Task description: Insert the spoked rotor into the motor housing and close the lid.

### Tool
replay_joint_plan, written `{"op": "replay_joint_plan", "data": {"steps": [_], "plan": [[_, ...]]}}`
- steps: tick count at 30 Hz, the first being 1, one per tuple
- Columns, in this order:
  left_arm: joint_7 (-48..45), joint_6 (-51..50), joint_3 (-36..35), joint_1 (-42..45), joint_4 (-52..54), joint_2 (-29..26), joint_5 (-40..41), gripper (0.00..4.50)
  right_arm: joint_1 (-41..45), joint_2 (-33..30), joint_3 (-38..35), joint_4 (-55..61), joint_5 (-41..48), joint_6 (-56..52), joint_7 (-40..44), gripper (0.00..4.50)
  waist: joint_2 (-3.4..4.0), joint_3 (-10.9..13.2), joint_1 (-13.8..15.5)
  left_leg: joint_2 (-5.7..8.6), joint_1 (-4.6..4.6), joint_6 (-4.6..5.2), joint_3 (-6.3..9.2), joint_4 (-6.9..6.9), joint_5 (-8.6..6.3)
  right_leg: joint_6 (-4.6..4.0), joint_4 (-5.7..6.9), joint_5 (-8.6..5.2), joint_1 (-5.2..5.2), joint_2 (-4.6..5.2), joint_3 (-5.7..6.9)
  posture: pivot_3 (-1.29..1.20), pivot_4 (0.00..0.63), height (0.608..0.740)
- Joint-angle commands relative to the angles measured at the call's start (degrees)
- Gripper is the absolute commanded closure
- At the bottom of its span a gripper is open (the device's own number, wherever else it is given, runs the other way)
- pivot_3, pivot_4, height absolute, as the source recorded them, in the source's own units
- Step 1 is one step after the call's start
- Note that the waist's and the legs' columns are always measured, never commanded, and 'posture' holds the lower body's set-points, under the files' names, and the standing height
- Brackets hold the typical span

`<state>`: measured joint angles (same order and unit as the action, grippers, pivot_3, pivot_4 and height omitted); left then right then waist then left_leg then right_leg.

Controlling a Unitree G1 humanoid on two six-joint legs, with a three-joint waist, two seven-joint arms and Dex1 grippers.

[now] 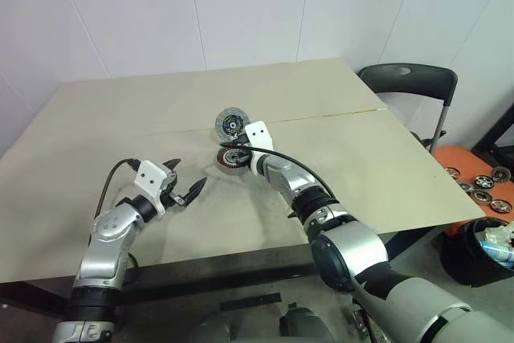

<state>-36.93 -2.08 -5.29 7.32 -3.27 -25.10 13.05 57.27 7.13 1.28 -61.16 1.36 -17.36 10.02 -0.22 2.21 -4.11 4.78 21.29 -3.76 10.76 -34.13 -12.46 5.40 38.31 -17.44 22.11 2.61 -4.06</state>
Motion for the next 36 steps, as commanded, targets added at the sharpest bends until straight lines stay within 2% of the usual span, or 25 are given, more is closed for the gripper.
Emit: {"op": "replay_joint_plan", "data": {"steps": [1,11,36], "plan": [[0.55,-1.02,-0.26,0.74,3.18,-0.49,0.32,0.00,1.70,3.10,-0.69,1.42,1.16,1.38,0.52,3.74,0.00,0.00,-0.02,0.00,0.01,0.00,0.00,0.00,0.00,0.00,0.00,0.00,0.01,0.00,0.00,0.00,0.000,0.740],[0.17,-0.07,-0.26,0.78,1.57,-0.12,0.09,0.00,0.42,3.83,3.13,4.02,-0.36,6.67,5.47,3.74,0.00,0.00,-0.04,0.00,0.02,0.00,-0.01,0.01,0.00,0.00,0.00,0.00,0.03,-0.01,0.00,0.00,0.000,0.740],[-0.61,2.99,-1.37,0.63,-1.87,-0.24,0.70,0.00,0.62,4.15,4.33,0.10,-1.41,6.01,3.20,3.74,0.00,0.00,-0.01,-0.01,0.03,0.00,-0.01,0.01,0.00,0.00,0.00,0.00,0.04,-0.01,-0.01,0.00,0.000,0.740]]}}
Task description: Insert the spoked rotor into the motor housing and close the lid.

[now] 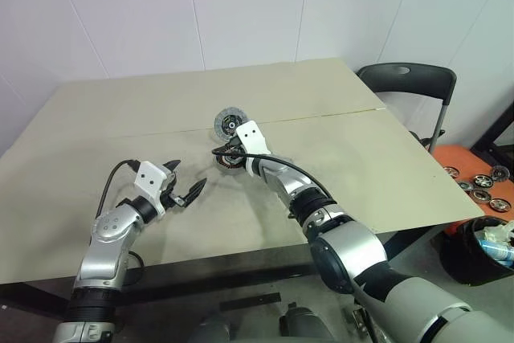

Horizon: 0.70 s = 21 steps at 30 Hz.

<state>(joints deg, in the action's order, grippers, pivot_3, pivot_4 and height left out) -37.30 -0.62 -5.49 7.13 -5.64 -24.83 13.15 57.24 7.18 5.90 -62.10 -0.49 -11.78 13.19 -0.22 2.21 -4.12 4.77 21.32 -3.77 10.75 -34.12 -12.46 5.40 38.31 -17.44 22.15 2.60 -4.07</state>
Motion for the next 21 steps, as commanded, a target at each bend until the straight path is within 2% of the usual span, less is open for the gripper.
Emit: {"op": "replay_joint_plan", "data": {"steps": [1,5,12,21], "plan": [[-0.25,1.60,-1.14,0.80,0.44,-0.47,0.59,0.00,0.64,4.10,-0.33,1.04,0.50,0.40,0.08,3.74,0.00,0.00,0.00,0.00,0.00,0.00,0.00,0.00,0.00,0.00,0.00,0.00,0.00,0.00,0.00,0.00,0.000,0.740],[-0.22,1.79,-1.02,0.56,0.35,-0.36,0.53,0.00,0.66,4.19,-1.17,0.96,1.53,-0.08,0.78,3.74,0.00,0.00,0.00,0.00,0.00,0.00,0.00,0.00,0.00,0.00,0.00,0.00,0.00,0.00,0.00,0.00,0.000,0.740],[-0.13,1.99,-0.97,0.37,0.27,-0.32,0.46,0.00,0.48,4.28,-2.77,0.66,2.67,0.90,-0.22,1.41,0.00,0.00,-0.01,0.00,0.00,0.00,0.00,0.00,0.00,0.00,0.00,0.00,0.00,0.00,0.00,0.00,0.000,0.740],[-0.56,2.53,-0.38,1.38,-1.06,-0.21,0.29,0.00,-0.30,4.30,-2.82,1.36,2.87,2.24,1.59,1.41,0.00,0.00,-0.01,0.00,0.00,0.00,0.00,0.00,0.00,0.00,0.01,0.00,0.00,0.00,0.00,0.00,0.000,0.740]]}}
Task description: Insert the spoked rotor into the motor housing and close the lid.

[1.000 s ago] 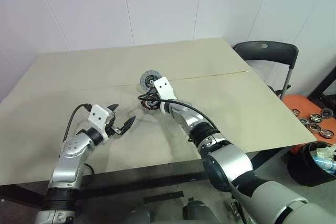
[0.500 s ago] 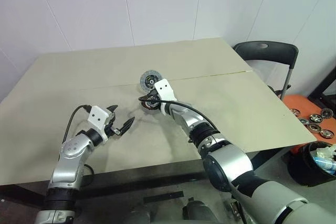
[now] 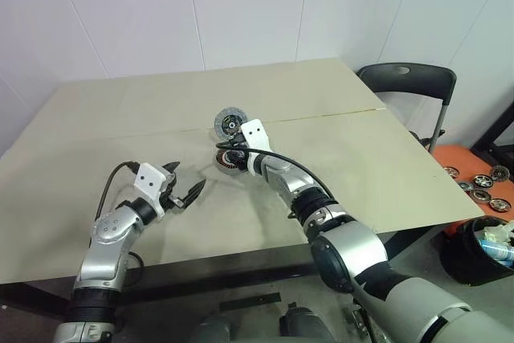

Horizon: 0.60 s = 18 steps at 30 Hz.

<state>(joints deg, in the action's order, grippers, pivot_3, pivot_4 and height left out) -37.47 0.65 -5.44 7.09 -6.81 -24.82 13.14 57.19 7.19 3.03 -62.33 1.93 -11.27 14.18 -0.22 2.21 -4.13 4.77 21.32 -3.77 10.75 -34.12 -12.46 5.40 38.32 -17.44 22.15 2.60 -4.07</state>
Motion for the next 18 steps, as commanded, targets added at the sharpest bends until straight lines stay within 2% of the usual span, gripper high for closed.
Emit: {"op": "replay_joint_plan", "data": {"steps": [1,12,18], "plan": [[-0.42,1.22,-0.36,1.54,0.09,-0.19,0.29,0.00,-0.39,4.28,-0.02,1.82,0.68,1.75,1.12,1.41,0.00,0.00,0.00,0.00,0.00,0.00,0.00,0.00,0.00,0.00,0.00,0.00,0.00,0.00,0.00,0.00,0.000,0.740],[0.48,-1.58,0.25,1.40,4.08,0.12,0.43,0.00,-1.62,3.34,3.53,1.71,-2.52,3.15,1.77,1.41,0.00,0.00,0.01,0.00,0.00,0.00,0.00,-0.01,0.00,0.00,0.01,0.00,0.00,0.00,0.00,0.00,0.000,0.740],[1.00,-3.26,0.14,0.97,6.03,0.13,0.36,0.00,-2.76,3.64,6.13,3.02,-3.19,0.75,7.08,1.41,0.00,0.00,-0.02,0.00,-0.01,0.00,0.00,0.00,0.00,0.00,0.01,0.00,0.00,-0.01,0.00,0.00,0.000,0.740]]}}
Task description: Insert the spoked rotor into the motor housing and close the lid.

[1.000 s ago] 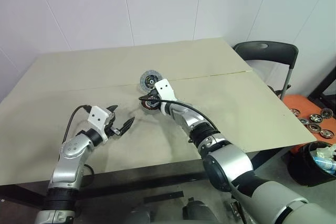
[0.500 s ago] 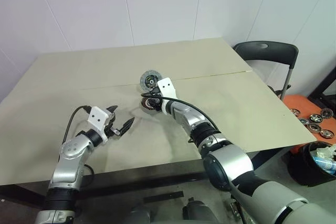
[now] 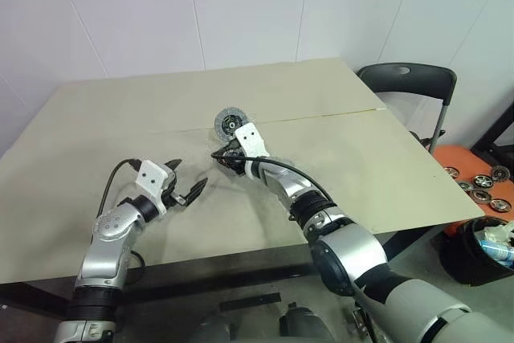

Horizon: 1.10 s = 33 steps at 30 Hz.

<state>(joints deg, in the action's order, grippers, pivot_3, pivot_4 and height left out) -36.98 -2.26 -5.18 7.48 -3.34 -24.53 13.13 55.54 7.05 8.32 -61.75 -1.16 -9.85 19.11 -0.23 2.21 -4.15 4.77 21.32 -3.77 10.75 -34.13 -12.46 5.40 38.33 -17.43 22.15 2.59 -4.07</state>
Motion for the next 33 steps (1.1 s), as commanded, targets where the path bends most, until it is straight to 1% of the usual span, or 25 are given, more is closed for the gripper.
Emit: {"op": "replay_joint_plan", "data": {"steps": [1,5,15,20,24,26,28,30,33], "plan": [[0.50,-0.48,-0.15,0.60,2.59,-0.18,0.34,0.00,-1.24,3.71,1.01,2.87,0.11,-1.08,2.99,1.41,0.00,0.00,0.01,0.00,0.00,0.00,0.00,0.00,0.00,0.00,0.00,0.00,0.00,0.00,0.00,0.00,0.000,0.740],[0.42,-0.86,-0.20,0.66,2.72,-0.23,0.27,0.00,-1.88,2.94,2.11,5.04,-0.03,-2.32,5.70,1.41,0.00,0.00,0.04,0.00,-0.01,0.00,0.00,-0.01,0.00,0.00,0.01,0.00,-0.01,-0.01,0.00,0.00,0.000,0.740],[0.73,-2.84,0.11,0.75,4.63,-0.31,0.15,0.00,-2.77,0.06,5.51,8.44,-3.35,-2.06,7.86,1.41,0.00,0.00,0.04,-0.01,-0.01,0.00,0.00,-0.01,0.00,0.00,0.01,0.00,0.00,-0.01,0.00,0.00,0.000,0.740],[0.44,-2.20,-0.12,0.97,3.13,-0.38,0.01,0.00,-2.64,-0.49,6.12,9.13,-4.27,-2.06,8.54,1.41,-0.01,0.00,0.07,0.00,0.00,0.00,0.00,-0.01,0.00,0.00,0.02,0.00,0.00,-0.01,0.00,0.00,0.000,0.740],[0.01,-0.49,-0.32,0.93,0.93,-0.36,-0.22,0.00,-2.66,-0.48,6.17,9.27,-4.81,-1.62,8.59,2.25,-0.01,0.00,0.06,0.00,-0.01,0.00,0.00,-0.01,0.00,0.00,0.01,0.00,0.00,-0.01,0.00,0.00,0.000,0.740],[-0.16,0.23,-0.39,0.96,0.13,-0.40,-0.24,0.00,-2.70,-0.41,6.07,9.34,-4.90,-1.32,8.41,3.01,-0.01,-0.01,0.05,0.00,-0.01,0.00,0.00,-0.01,0.00,0.00,0.02,0.00,0.01,-0.01,0.00,0.00,0.000,0.740],[-0.31,1.23,-0.46,1.00,-0.98,-0.44,-0.38,0.00,-2.57,-0.36,5.80,9.40,-4.86,-1.21,8.31,3.65,0.00,0.00,0.04,-0.01,-0.01,0.00,0.00,-0.01,0.00,0.00,0.01,0.00,0.01,-0.01,0.00,0.00,0.000,0.740],[-0.32,1.95,-0.48,1.05,-1.70,-0.49,-0.50,0.00,-2.35,-0.37,5.49,9.35,-4.74,-1.43,8.09,4.40,-0.01,0.00,0.08,-0.01,0.00,0.00,0.00,-0.01,0.00,0.00,0.01,0.00,0.01,-0.01,0.00,0.00,0.000,0.740],[-0.24,2.36,-0.41,1.15,-1.97,-0.58,-0.54,0.00,-2.13,-0.43,5.25,9.14,-4.70,-1.68,7.84,4.46,-0.01,0.00,0.10,0.00,0.00,0.00,0.00,-0.02,0.00,0.00,0.01,0.00,0.02,0.00,0.00,0.00,0.000,0.740]]}}
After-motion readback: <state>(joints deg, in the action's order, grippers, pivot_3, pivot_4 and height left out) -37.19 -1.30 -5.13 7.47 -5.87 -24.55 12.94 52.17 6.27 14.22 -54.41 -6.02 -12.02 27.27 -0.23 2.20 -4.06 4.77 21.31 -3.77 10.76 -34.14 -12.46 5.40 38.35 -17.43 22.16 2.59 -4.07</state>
